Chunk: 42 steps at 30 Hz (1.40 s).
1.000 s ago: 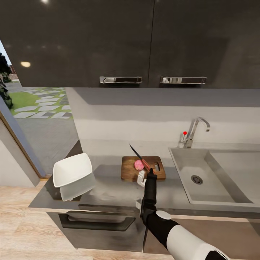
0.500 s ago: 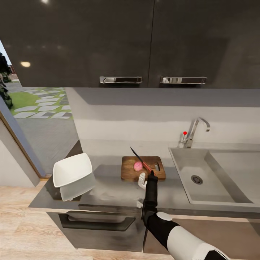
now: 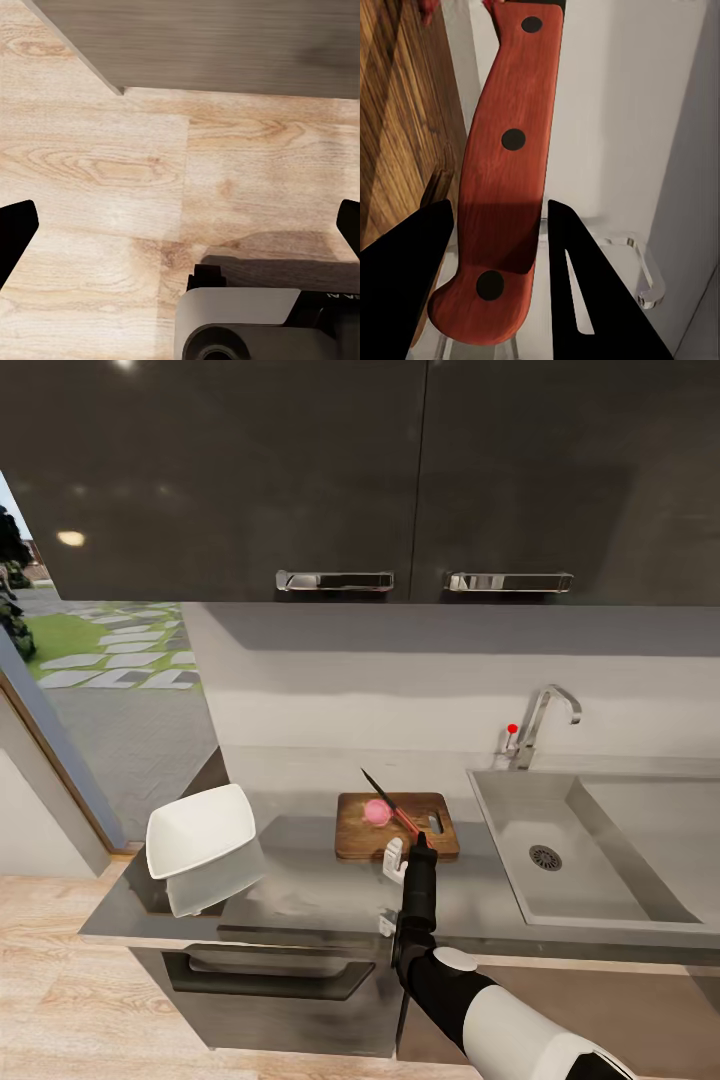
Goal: In the kitchen, take the Vidalia onion out of the sink, dice it on the chopping board with the paring knife, put the diced onion into the bowl on the countertop, then place both the paring knife and the chopping board into the sink.
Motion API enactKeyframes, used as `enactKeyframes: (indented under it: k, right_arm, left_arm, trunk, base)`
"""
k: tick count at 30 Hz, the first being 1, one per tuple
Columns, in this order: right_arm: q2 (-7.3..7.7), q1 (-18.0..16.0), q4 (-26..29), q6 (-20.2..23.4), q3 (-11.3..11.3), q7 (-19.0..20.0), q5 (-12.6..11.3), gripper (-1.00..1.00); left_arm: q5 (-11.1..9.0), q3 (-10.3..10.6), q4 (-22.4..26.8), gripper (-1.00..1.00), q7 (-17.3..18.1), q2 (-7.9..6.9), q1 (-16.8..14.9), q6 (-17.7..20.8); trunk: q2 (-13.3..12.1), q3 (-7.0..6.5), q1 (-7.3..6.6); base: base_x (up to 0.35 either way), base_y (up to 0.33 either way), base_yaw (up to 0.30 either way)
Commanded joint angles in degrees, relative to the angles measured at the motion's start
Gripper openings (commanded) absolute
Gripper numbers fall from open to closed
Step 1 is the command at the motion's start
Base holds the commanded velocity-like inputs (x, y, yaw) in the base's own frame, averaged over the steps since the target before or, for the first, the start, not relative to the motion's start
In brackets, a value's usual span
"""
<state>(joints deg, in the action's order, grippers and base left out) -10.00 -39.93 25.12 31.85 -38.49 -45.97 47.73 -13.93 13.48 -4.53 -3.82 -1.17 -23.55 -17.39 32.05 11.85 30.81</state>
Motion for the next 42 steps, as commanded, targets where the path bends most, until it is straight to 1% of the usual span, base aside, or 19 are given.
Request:
enactKeyframes:
  k: [1,39,40,42]
  right_arm:
    - [0.0,-0.1,-0.1,0.3,-0.2,-0.1,0.1,-1.0]
    - [0.0,-0.1,-0.1,0.3,-0.2,-0.1,0.1,-1.0]
    - [0.0,-0.1,-2.1,0.3,-0.2,0.9,0.1,-1.0]
    - [0.0,-0.1,-2.2,0.3,-0.2,1.6,0.1,-1.0]
  left_arm:
    - [-0.4,0.5,-0.2,1.0,0.0,0.03,-0.1,-0.4]
    - [-0.4,0.5,-0.2,1.0,0.0,0.03,-0.1,-0.4]
    - [-0.4,0.5,-0.2,1.0,0.0,0.03,-0.1,-0.4]
    - [-0.4,0.5,-0.2,1.0,0.0,0.03,-0.1,-0.4]
  trunk:
    - [0.1,0.1,0.02]
    - [0.1,0.1,0.02]
    - [0.1,0.1,0.02]
    - [0.1,0.1,0.02]
  base:
    - [0.0,0.0,0.0]
    - [0.0,0.0,0.0]
    - [0.0,0.0,0.0]
    - [0.0,0.0,0.0]
